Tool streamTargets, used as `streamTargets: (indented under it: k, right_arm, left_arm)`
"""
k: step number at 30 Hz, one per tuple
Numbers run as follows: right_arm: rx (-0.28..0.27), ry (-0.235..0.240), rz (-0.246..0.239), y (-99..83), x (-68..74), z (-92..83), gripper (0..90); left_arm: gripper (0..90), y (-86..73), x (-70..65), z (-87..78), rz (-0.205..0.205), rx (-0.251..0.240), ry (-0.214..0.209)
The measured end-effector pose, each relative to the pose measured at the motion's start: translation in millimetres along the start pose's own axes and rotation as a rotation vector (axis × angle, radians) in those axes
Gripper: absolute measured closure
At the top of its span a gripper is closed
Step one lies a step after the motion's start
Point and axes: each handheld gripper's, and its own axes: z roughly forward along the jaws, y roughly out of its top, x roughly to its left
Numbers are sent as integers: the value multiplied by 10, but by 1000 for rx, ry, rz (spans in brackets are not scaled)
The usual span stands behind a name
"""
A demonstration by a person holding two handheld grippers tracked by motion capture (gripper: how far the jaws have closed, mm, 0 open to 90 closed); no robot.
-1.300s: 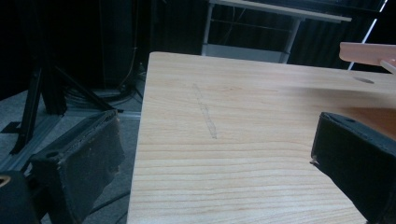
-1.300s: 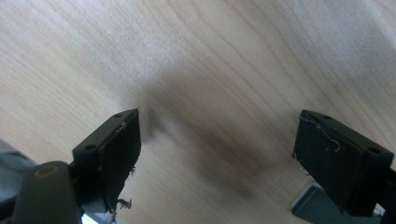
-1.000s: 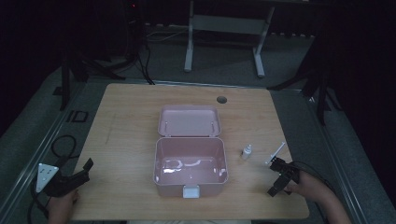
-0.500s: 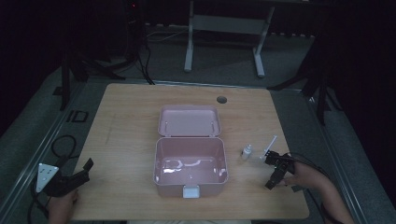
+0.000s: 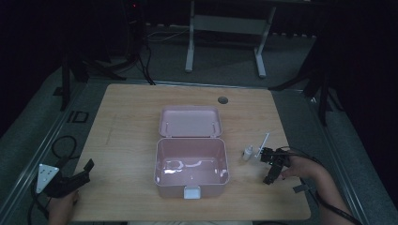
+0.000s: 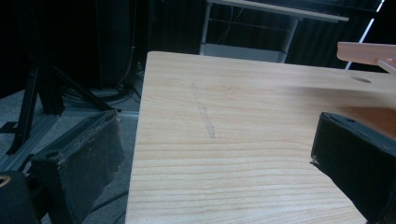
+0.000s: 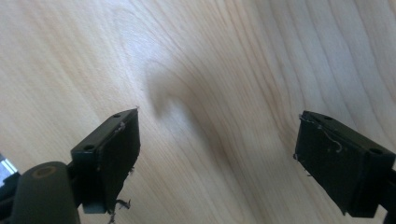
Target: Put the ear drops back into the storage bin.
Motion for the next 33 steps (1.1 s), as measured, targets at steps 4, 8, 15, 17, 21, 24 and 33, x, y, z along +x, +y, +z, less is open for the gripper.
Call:
streamTargets:
  k: [4, 8, 15, 17, 21, 24, 33]
  right_arm:
    - [-17, 10, -71, 37, 9, -28, 181]
    - [-18, 4, -150, 68, 66, -69, 182]
    - [-42, -35, -265, 126, 280, -150, 192]
    - [-48, -51, -322, 152, 371, -178, 192]
    - [-72, -63, -411, 219, 545, -232, 193]
    - [-82, -72, -479, 293, 685, -260, 195]
    - [-103, -123, -506, 500, 588, -595, 230]
  left_arm:
    - [25, 0, 0, 2, 2, 1, -3]
    - [24, 0, 1, 1, 1, 2, -4]
    - [24, 1, 0, 4, 2, 3, -7]
    - [24, 1, 1, 4, 2, 4, -8]
    - [24, 2, 2, 5, 3, 5, -9]
    - [24, 2, 3, 5, 1, 4, -11]
    - [24, 2, 3, 7, 0, 5, -12]
